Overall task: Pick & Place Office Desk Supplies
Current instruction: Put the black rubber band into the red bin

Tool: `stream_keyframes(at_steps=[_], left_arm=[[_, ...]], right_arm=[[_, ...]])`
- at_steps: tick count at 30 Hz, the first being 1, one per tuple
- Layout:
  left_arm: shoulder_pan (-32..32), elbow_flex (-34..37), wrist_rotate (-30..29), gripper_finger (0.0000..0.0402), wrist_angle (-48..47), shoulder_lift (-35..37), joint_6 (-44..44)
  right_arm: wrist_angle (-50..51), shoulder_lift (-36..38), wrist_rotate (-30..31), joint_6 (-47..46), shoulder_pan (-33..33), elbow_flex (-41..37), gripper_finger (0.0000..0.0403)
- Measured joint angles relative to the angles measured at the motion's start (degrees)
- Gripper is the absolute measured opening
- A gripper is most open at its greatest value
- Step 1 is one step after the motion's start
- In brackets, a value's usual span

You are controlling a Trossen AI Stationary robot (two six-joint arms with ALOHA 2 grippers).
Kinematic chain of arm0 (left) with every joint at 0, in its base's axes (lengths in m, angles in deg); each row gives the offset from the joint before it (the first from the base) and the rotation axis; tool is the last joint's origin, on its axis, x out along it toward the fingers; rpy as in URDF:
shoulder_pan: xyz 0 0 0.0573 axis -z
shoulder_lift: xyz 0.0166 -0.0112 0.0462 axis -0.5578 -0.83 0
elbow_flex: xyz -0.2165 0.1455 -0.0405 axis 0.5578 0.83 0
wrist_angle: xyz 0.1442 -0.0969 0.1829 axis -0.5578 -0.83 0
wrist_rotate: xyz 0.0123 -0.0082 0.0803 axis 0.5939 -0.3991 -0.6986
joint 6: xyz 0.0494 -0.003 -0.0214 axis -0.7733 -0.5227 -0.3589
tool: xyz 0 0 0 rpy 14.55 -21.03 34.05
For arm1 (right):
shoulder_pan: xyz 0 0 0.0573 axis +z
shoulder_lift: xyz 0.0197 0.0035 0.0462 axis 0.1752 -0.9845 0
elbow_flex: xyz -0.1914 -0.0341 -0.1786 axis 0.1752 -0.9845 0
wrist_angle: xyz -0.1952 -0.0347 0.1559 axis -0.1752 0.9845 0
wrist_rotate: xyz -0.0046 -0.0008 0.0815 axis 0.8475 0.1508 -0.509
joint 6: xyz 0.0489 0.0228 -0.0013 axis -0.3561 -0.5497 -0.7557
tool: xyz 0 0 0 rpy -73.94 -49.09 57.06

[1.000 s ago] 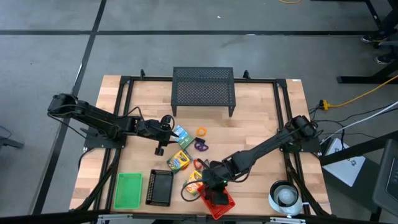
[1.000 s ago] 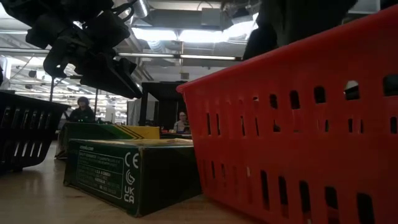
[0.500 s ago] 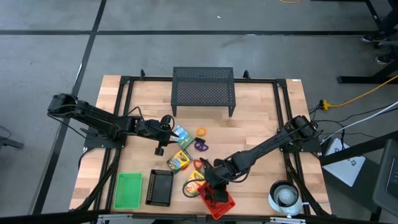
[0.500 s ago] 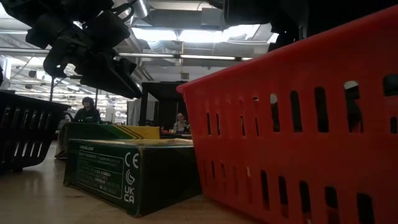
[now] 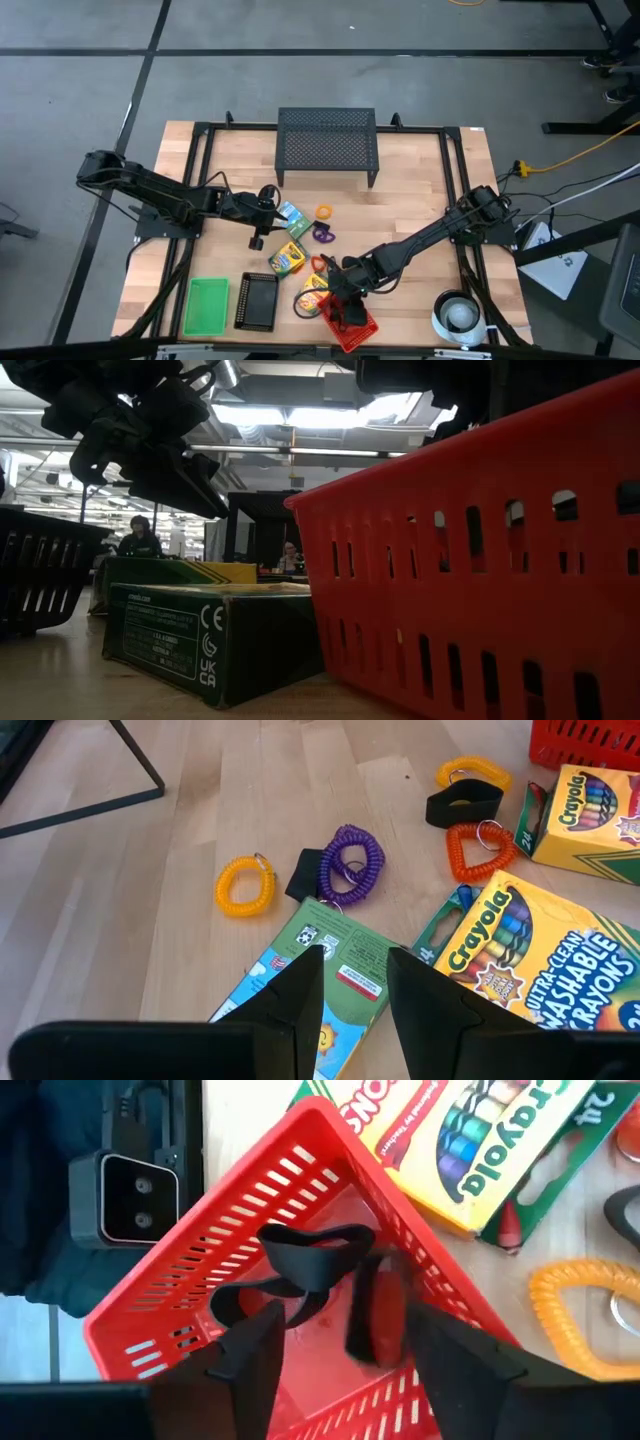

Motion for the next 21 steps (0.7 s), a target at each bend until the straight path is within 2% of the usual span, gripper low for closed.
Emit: stream_keyframes(at_steps=[8,16,21], left_arm=[[0.00,0.00,0.00,0.0111,0.00,0.02,0.04],[0.00,0.00,0.00,0.0111,-0.01,0.02,0.04],[0.00,-0.01,0.00,0.0111,-0.09,0.02,0.04]], right_arm=[[-2.80,0.02,-2.81,3.24,-0.60,0.00,0.0228],[-3.06,1.04,-2.78,9.68,-1.80,1.70,0.0226],[-1.88,2.34,0.15,15.78,-3.07,4.44,0.0225]])
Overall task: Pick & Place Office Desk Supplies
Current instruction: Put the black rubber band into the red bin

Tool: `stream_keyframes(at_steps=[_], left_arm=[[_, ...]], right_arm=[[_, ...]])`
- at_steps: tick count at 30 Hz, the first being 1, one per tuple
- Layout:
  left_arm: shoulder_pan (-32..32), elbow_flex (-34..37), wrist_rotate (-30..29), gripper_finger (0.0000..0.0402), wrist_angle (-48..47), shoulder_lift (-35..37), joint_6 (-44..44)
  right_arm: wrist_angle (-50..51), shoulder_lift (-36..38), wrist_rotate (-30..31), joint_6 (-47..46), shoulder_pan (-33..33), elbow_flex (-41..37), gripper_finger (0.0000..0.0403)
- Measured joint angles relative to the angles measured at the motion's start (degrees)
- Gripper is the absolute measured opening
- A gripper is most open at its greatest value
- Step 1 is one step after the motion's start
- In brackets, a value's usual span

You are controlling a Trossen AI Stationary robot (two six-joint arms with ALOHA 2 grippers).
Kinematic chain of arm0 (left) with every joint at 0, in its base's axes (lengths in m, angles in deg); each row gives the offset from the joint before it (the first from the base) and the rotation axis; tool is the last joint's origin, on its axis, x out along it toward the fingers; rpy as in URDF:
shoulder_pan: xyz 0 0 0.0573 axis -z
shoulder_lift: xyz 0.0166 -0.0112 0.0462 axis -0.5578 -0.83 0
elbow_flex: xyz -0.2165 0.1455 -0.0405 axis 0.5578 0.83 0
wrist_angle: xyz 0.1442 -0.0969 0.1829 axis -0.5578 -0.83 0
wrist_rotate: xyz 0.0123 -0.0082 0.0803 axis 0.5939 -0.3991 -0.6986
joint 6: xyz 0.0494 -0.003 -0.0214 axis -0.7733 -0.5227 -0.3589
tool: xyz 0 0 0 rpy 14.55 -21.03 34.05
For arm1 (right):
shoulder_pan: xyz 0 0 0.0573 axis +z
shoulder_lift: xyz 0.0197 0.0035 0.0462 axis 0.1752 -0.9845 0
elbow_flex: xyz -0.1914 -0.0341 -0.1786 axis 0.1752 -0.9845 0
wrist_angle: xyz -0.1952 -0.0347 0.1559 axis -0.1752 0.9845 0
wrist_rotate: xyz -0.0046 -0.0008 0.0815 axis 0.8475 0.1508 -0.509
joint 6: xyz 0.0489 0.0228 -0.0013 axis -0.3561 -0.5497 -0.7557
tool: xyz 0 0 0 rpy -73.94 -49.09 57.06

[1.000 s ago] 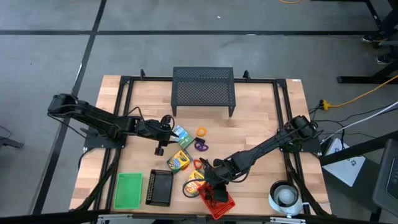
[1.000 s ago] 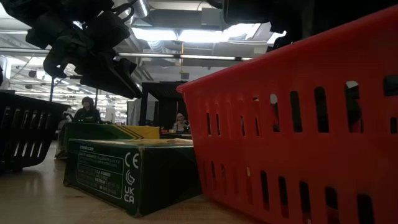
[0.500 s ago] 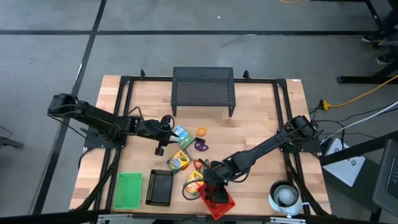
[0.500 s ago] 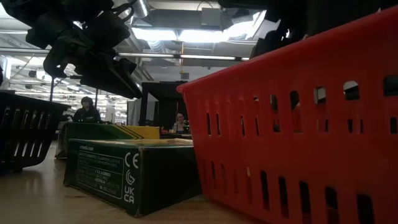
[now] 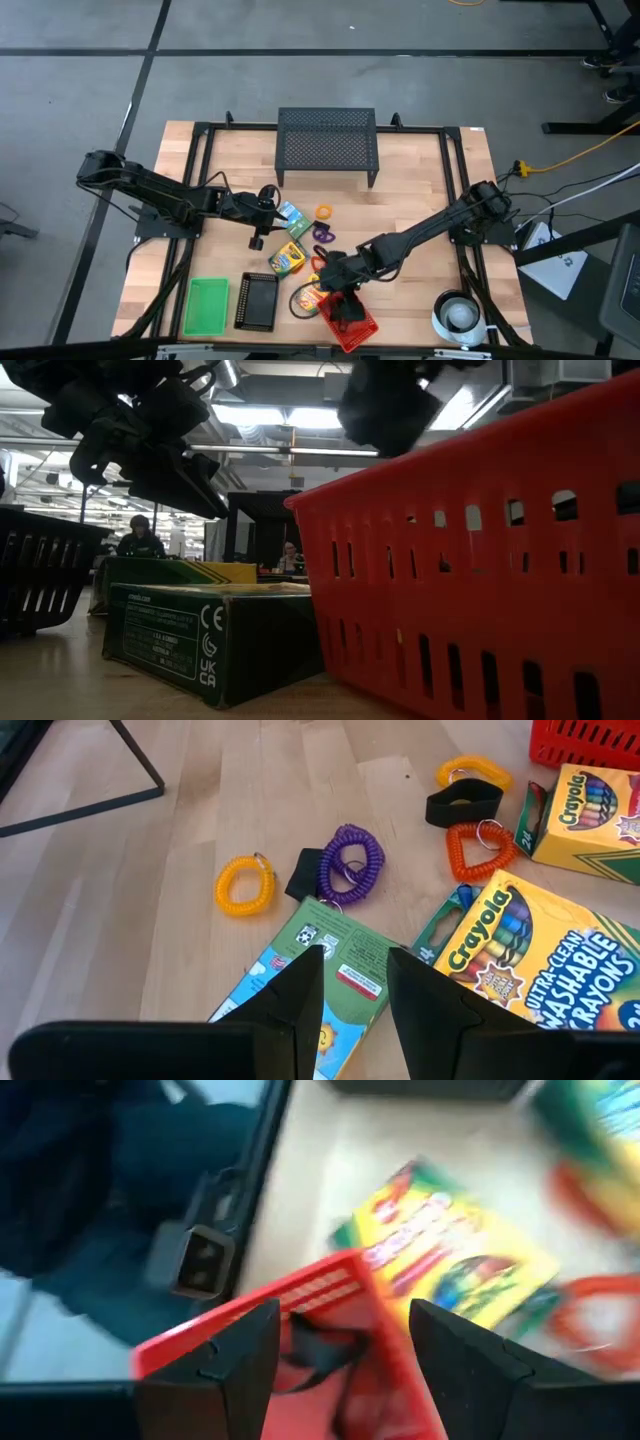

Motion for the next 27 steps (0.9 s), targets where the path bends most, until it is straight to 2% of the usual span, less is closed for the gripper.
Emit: stream_keyframes(at_steps=[3,7,9,27], left_arm=[[0.00,-0.01,0.00,0.0111,-0.03,0.00,0.02],[0.00,-0.01,0.00,0.0111,-0.19,0.00,0.02],[0.00,-0.01,-0.01,0.0111,-0.19,0.00,0.02],[0.00,-0.01,-0.02,0.0111,-1.27,0.00,0.02]], right_arm=[[2.84,0.43,5.57,1.88,-1.08,1.20,0.0225],[7.46,0.37,15.94,1.21,-3.19,1.30,0.0221],[8.93,-0.04,18.51,0.70,-4.27,1.30,0.0217],[11.36,-10.41,14.47,2.35,-7.43,1.22,0.0210]])
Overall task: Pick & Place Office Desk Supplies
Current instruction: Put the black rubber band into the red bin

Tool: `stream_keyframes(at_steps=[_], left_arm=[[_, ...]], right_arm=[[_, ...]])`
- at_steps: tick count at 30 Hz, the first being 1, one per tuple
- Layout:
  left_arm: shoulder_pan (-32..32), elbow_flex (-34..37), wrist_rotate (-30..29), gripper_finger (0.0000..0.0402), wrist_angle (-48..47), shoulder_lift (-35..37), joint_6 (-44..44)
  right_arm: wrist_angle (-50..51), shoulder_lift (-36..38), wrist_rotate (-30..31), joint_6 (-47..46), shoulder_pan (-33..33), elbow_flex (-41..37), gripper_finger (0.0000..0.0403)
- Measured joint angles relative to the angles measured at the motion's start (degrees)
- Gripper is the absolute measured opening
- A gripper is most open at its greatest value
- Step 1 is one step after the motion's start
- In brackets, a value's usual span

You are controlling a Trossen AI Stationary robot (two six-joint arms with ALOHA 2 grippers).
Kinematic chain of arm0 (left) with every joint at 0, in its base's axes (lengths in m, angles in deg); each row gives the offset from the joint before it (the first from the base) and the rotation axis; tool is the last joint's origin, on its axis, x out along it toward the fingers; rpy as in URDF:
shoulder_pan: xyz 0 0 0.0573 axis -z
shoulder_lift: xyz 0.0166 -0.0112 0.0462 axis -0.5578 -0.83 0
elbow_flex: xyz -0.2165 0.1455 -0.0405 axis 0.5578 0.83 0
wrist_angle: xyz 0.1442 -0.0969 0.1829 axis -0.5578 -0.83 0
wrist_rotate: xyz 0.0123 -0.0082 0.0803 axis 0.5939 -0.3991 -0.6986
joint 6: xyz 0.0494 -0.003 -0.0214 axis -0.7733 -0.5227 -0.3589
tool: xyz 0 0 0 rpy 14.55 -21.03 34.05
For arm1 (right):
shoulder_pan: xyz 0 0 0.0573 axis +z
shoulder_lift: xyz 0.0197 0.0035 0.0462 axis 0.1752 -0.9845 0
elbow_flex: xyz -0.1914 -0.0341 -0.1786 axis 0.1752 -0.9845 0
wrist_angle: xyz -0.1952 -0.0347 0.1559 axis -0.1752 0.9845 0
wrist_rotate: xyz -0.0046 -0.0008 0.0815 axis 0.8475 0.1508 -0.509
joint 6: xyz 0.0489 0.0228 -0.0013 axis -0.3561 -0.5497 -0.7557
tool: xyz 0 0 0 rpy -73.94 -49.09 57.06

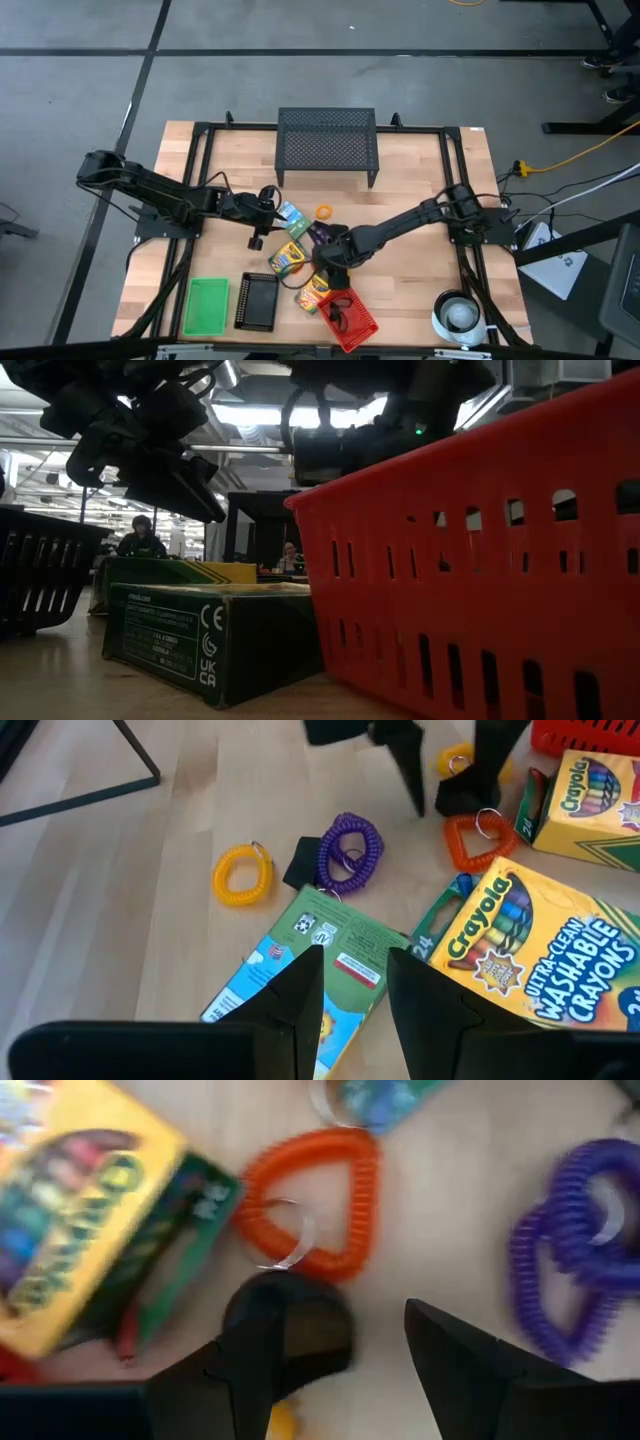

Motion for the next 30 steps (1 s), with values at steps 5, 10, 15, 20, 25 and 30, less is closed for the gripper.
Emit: stream_keyframes(at_steps=[5,10,15,20,25,30], left_arm=[[0.00,0.00,-0.02,0.0111,0.02,0.00,0.00],[0.01,0.00,-0.01,0.0111,0.00,0.00,0.00],[0.02,0.00,0.00,0.0111,-0.07,0.00,0.00],[0.02,0.00,0.00,0.0111,-0.39,0.00,0.39],[0.02,0.00,0.00,0.0111,-0.40,0.00,0.39],[0.00,0.00,0.00,0.0111,-0.39,0.00,0.42]], right_arm=[[-0.02,0.02,0.19,1.40,-1.12,0.00,0.0210],[-0.13,0.02,1.55,3.19,-1.84,0.00,0.0205],[-0.21,0.02,1.70,4.67,-2.14,0.00,0.0157],[-0.19,0.02,0.89,5.76,-2.13,0.00,0.0060],[-0.19,0.02,-1.25,6.07,-2.55,0.00,0.0012],[-0.01,0.81,-0.59,7.65,-2.63,-0.02,0.0005]])
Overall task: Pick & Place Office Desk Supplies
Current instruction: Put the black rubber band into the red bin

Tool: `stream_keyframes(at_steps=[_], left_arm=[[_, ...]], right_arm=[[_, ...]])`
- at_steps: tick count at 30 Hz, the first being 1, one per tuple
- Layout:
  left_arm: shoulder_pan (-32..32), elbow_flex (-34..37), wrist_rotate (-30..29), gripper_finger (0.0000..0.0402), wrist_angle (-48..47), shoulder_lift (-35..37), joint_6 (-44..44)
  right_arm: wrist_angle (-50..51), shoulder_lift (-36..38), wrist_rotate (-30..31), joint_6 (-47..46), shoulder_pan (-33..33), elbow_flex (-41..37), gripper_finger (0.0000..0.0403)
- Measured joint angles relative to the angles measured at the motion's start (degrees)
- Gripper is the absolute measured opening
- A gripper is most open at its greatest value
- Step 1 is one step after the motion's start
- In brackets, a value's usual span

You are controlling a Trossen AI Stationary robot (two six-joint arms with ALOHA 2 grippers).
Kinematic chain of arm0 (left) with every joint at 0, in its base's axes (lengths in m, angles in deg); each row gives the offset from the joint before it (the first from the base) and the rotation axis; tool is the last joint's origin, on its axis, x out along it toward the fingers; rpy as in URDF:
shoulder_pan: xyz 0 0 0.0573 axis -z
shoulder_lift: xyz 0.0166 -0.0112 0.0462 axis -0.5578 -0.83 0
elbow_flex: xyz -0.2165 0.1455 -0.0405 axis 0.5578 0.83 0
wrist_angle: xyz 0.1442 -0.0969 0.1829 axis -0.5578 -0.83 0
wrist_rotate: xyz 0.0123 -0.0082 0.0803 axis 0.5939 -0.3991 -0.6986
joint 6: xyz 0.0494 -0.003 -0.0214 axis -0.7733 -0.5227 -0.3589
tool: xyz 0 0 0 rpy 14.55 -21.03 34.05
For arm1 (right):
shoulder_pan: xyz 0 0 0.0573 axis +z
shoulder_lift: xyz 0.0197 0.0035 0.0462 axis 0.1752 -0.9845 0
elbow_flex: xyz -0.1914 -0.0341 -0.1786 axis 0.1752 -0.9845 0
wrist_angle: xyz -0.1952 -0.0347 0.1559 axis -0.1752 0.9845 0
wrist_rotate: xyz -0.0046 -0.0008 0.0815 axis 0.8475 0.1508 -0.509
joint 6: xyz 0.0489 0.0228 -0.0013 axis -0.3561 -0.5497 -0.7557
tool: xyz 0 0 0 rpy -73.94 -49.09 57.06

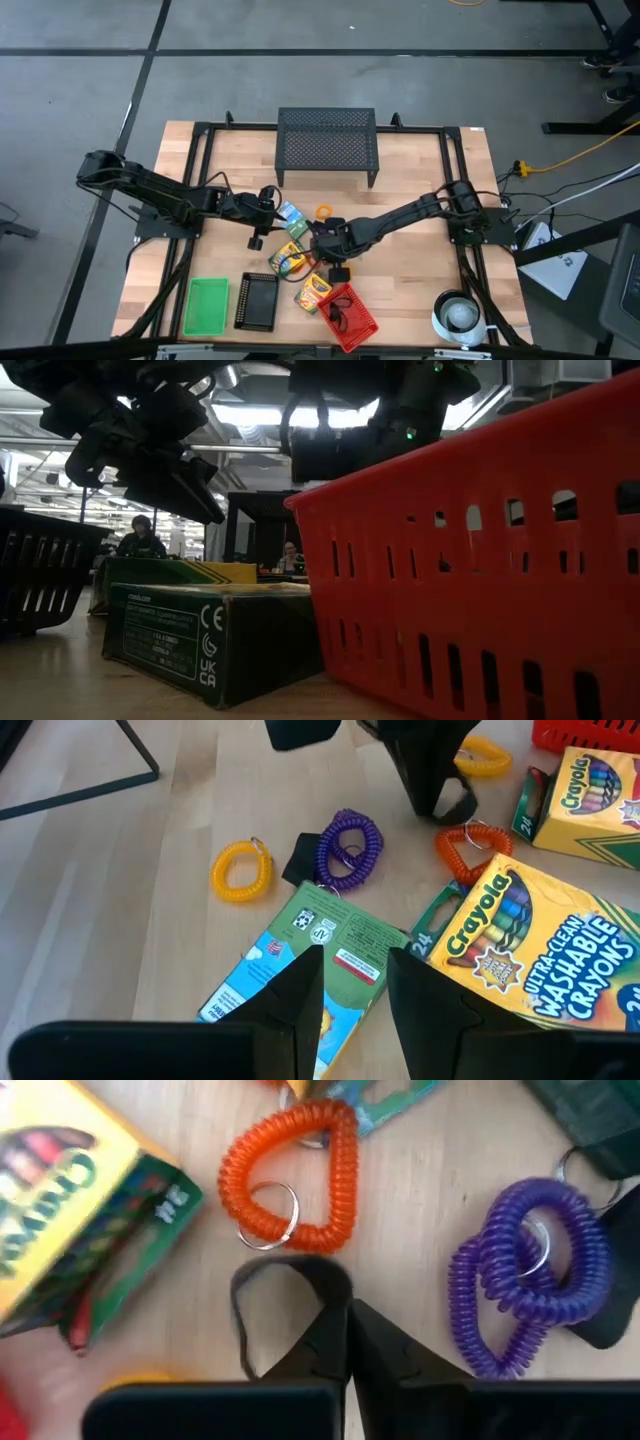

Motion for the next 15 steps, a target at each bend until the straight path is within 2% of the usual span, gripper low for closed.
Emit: stream_keyframes(at_steps=[8,15], left_arm=[[0.00,0.00,0.00,0.0111,-0.02,0.00,0.02],[0.00,0.00,0.02,0.0111,-0.02,0.00,0.02]], right_arm=[[0.74,5.05,0.60,1.02,-0.16,0.00,0.0003],[0.67,10.22,-3.91,-4.26,3.16,0.00,0.0001]])
